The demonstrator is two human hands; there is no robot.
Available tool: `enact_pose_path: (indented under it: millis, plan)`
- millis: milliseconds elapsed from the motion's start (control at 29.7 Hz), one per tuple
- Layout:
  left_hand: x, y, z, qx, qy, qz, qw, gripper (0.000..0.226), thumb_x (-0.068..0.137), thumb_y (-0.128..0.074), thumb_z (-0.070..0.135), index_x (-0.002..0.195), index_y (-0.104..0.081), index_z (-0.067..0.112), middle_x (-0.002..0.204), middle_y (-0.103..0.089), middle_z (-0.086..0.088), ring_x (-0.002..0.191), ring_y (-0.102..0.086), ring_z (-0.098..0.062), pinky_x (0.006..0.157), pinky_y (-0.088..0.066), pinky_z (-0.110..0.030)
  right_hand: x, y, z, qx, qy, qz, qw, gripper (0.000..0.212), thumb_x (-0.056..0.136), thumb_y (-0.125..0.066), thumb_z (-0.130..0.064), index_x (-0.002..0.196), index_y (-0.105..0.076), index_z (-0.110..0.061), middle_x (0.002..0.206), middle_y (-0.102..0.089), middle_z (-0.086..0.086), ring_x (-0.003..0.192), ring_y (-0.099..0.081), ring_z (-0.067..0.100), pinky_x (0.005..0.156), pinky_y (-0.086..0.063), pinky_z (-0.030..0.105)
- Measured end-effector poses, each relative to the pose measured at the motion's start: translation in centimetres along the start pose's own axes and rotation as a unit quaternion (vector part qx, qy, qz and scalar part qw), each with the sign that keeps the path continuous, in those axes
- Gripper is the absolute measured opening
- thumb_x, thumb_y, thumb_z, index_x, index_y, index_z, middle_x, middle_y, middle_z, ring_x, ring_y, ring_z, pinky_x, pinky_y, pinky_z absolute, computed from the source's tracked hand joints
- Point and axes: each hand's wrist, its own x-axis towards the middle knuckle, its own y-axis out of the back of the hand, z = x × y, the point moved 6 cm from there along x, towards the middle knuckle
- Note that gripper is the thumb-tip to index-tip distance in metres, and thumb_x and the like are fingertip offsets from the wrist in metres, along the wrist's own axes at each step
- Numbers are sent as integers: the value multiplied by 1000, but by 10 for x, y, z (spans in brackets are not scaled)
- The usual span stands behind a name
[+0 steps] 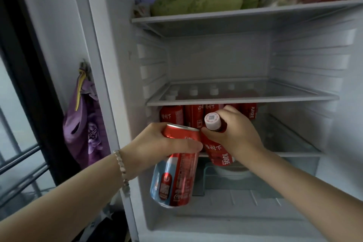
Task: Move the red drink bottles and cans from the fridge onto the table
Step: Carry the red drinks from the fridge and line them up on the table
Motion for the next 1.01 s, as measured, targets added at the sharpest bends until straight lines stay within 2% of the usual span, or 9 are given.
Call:
enact_pose_path:
  millis: [101,235,403,504,572,672,740,874,1009]
  plan:
    - [-12,0,-5,-2,25,36,999,16,68,-77,20,81,-66,20,64,-73,9,61,-70,-6,56,-52,-16,-5,7,-10,-46,14,-46,998,28,81,-64,-46,85,-56,-20,82,-50,-12,74,-53,8,57,-37,20]
    - [-50,-10,-8,-31,32,72,996,18,64,-78,18,81,-71,19,70,-75,4,66,-71,-9,63,-56,-20,-16,-1,-30,-44,51,-151,986,34,79,-64,-50,69,-50,-20,69,-54,-9,62,-51,10,51,-33,25]
    - [-131,-24,-37,-47,80,212,973,17,66,-80,14,78,-69,20,67,-73,4,63,-70,-9,59,-56,-17,-67,-35,-65,-12,105,-317,942,32,74,-67,-51,72,-54,-22,77,-63,-6,76,-61,17,58,-42,31]
    - [-193,-41,-55,-49,117,281,951,16,67,-81,9,74,-69,18,64,-70,3,59,-66,-6,56,-54,-16,-114,-58,-93,-24,157,-388,908,33,72,-67,-53,81,-57,-23,86,-66,-5,83,-63,17,66,-49,32]
    - [-240,-51,-69,-25,146,336,930,17,65,-83,12,67,-67,17,65,-66,5,58,-61,-4,54,-51,-15,-151,-68,-120,-26,206,-416,885,33,73,-65,-53,83,-56,-23,89,-66,-4,84,-63,19,65,-49,31]
    - [-324,-66,-93,28,219,418,881,34,46,-84,42,67,-67,21,88,-61,5,73,-64,-5,61,-50,-13,-215,-72,-171,-2,289,-451,844,27,76,-61,-46,77,-47,-23,88,-64,-4,84,-60,21,55,-35,27]
    - [-388,-81,-103,53,251,481,838,43,37,-78,53,69,-67,28,95,-56,4,82,-61,-4,67,-49,-12,-265,-68,-209,26,340,-474,812,23,77,-58,-44,79,-48,-23,89,-64,-4,87,-60,21,57,-35,29]
    - [-518,-125,-99,81,295,585,751,53,37,-79,57,78,-68,26,97,-56,3,88,-61,-10,81,-55,-25,-377,-38,-287,112,445,-497,737,28,78,-61,-49,84,-50,-23,93,-64,-3,91,-61,20,62,-35,27]
    - [-652,-192,-74,89,352,671,646,54,41,-83,54,86,-61,33,101,-55,6,95,-58,-7,77,-47,-10,-496,25,-356,178,538,-515,643,37,80,-65,-48,101,-59,-18,102,-67,1,88,-62,18,66,-40,23]
